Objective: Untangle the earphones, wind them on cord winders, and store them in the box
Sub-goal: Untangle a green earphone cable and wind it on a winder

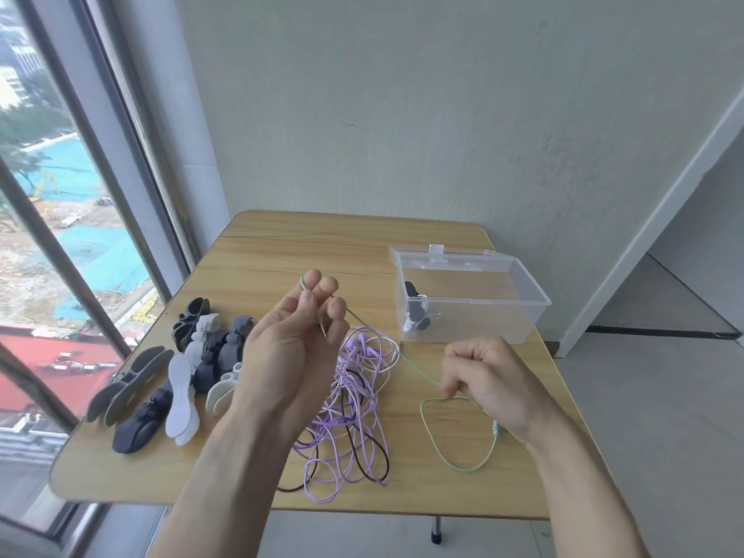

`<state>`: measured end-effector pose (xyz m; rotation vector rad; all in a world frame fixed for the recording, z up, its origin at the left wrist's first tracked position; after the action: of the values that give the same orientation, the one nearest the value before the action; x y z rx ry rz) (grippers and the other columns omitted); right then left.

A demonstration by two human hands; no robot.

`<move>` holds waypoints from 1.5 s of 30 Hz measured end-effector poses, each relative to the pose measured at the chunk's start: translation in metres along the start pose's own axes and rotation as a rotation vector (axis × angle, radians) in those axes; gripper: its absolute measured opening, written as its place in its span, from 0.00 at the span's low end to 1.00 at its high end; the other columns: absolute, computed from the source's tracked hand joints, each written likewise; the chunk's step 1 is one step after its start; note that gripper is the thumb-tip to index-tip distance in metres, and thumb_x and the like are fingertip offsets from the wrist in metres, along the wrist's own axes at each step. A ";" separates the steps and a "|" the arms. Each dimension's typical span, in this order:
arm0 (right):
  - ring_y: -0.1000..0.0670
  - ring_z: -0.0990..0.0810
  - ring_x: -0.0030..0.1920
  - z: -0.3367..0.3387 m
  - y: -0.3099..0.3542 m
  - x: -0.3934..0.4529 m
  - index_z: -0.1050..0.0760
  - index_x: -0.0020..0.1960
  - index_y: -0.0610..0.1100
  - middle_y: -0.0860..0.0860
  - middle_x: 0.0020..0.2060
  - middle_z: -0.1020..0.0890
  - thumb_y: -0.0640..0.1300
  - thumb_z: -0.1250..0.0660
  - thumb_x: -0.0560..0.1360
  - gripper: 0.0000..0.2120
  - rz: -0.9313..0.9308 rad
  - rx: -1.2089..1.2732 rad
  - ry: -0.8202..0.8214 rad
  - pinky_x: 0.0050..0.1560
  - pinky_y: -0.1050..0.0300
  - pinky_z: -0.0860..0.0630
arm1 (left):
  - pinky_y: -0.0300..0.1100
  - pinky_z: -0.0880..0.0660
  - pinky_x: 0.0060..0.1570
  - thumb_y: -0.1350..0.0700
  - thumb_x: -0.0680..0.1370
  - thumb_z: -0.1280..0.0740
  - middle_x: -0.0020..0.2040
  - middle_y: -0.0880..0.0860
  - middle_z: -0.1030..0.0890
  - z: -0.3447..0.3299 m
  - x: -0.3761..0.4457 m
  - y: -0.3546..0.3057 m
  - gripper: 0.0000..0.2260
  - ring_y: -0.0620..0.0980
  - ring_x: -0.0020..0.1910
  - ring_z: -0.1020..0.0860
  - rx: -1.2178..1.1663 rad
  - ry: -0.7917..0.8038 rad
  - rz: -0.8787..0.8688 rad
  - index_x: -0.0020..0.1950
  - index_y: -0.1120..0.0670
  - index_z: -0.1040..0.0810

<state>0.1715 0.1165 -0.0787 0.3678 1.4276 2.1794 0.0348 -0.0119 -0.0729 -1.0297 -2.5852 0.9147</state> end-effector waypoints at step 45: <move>0.56 0.33 0.26 0.036 -0.019 0.005 0.22 0.39 0.44 0.57 0.26 0.27 0.46 0.31 0.79 0.10 0.044 0.274 -0.545 0.31 0.59 0.35 | 0.32 0.44 0.17 0.63 0.77 0.37 0.36 0.58 0.22 -0.018 -0.027 0.035 0.03 0.49 0.26 0.25 0.468 0.397 0.413 0.45 0.60 0.25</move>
<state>0.1898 0.1527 -0.0820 1.0109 1.3964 1.7196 0.0811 -0.0021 -0.0794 -1.4411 -1.7536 1.1865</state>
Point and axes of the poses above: each hand's wrist, its own x-axis towards the middle knuckle, its own z-axis out of the back of the hand, y = z × x, the point moved 9 cm from there along x, towards the middle knuckle
